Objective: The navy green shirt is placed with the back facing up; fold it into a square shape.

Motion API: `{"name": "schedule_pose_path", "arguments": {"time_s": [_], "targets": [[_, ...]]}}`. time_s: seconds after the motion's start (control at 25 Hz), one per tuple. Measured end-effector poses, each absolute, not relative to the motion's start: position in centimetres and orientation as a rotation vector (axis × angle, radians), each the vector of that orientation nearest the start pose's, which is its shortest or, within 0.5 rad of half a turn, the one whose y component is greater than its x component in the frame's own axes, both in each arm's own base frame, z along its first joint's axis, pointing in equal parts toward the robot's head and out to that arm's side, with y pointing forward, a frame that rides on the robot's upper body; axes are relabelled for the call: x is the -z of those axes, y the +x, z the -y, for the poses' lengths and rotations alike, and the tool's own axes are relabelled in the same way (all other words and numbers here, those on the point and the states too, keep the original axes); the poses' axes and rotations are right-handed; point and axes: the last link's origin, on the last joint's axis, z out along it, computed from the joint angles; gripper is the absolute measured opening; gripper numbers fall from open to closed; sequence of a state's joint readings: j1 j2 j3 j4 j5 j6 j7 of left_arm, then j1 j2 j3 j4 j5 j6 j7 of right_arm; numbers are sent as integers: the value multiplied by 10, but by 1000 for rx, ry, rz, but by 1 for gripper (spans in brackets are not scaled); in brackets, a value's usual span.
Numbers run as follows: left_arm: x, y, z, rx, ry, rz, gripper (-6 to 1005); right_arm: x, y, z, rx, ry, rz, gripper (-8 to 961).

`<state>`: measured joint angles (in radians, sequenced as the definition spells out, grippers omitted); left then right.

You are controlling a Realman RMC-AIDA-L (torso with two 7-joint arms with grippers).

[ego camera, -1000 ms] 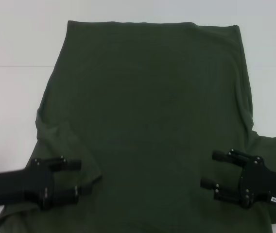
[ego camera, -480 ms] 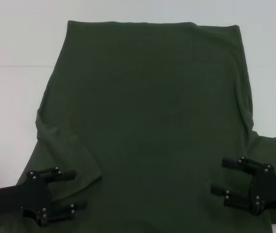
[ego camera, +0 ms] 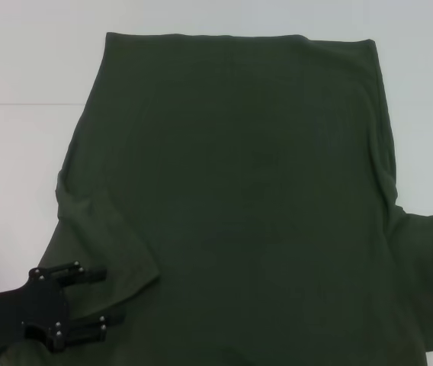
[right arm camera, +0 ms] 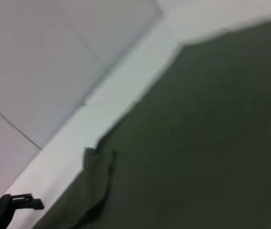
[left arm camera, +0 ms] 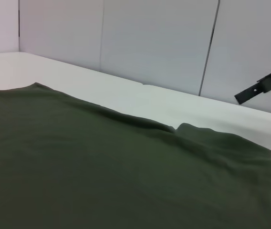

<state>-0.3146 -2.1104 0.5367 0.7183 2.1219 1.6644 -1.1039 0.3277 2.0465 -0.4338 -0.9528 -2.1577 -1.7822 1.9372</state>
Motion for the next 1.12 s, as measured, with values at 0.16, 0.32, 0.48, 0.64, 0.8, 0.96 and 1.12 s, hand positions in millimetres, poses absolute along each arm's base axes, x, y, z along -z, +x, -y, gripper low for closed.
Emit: {"name": "schedule_pose_path", "arguments": {"time_s": [0.16, 0.32, 0.48, 0.64, 0.8, 0.96, 1.12], "targets": [[-7, -325, -257, 600, -2674, 524, 733, -116, 324, -275, -514, -2274, -1704, 817], [-7, -324, -258, 600, -2680, 521, 732, -135, 334, -279, -373, -2062, -1936, 815], [-8, -323, -259, 594, -2681, 513, 732, -145, 345, -285, -194, -1941, -2008, 811], [-8, -324, -260, 587, -2676, 512, 732, -142, 348, -295, -51, -1901, -2006, 809], [-7, -326, -259, 575, -2667, 517, 733, -126, 344, -307, 12, -1934, -2006, 807], [-8, -327, -257, 578, -2661, 524, 733, -113, 343, -315, 43, -1963, -2006, 806], [-10, -328, -257, 576, -2661, 524, 733, -107, 343, -319, 74, -1965, -1982, 804]]}}
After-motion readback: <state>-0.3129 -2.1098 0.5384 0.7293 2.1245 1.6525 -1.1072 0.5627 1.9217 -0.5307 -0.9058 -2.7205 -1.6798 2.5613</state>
